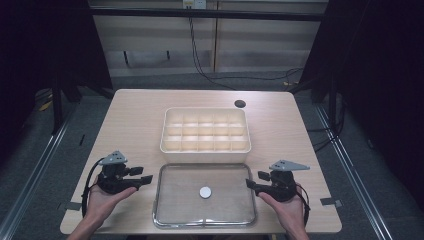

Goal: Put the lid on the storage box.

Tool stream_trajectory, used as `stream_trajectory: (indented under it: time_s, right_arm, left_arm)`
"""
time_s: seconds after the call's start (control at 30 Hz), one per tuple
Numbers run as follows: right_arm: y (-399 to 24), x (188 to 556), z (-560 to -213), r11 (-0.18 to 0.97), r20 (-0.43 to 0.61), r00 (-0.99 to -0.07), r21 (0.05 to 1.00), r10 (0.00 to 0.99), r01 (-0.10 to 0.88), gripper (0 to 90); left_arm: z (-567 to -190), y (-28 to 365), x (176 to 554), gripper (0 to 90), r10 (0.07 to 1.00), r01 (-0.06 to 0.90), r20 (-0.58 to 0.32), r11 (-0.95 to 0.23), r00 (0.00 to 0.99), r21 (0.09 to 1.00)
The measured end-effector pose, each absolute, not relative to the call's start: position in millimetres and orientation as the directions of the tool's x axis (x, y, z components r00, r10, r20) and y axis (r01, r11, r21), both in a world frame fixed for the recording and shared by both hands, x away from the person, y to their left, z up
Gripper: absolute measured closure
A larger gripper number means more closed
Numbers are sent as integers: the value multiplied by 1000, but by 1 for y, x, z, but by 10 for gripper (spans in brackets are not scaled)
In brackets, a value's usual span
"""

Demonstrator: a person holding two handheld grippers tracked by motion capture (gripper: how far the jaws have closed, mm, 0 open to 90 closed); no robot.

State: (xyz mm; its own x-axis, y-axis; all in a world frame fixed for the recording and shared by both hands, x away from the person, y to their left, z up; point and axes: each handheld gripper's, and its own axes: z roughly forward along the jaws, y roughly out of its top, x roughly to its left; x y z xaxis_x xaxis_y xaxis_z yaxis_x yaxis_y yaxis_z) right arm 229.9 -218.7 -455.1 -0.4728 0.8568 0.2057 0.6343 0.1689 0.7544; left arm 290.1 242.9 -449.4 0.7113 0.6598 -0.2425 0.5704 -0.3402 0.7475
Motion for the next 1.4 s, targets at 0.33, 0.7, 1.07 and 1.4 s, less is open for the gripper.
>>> stream_trajectory:
  time_s: [0.33,0.7,1.07,1.4]
  right_arm:
    - [-208,253,-447,153,232,-492,767,839,623,451]
    - [-216,261,-477,165,228,-474,739,851,653,481]
    - [-220,260,-488,171,198,-435,720,878,673,484]
    - [-222,265,-496,178,213,-425,680,880,711,479]
  left_arm:
    - [-459,225,304,475,650,578,-254,-349,717,738]
    - [-473,236,299,432,660,604,-245,-392,710,694]
    - [-489,230,304,465,645,629,-278,-410,712,660]
    - [-495,221,303,527,625,622,-275,-441,730,647]
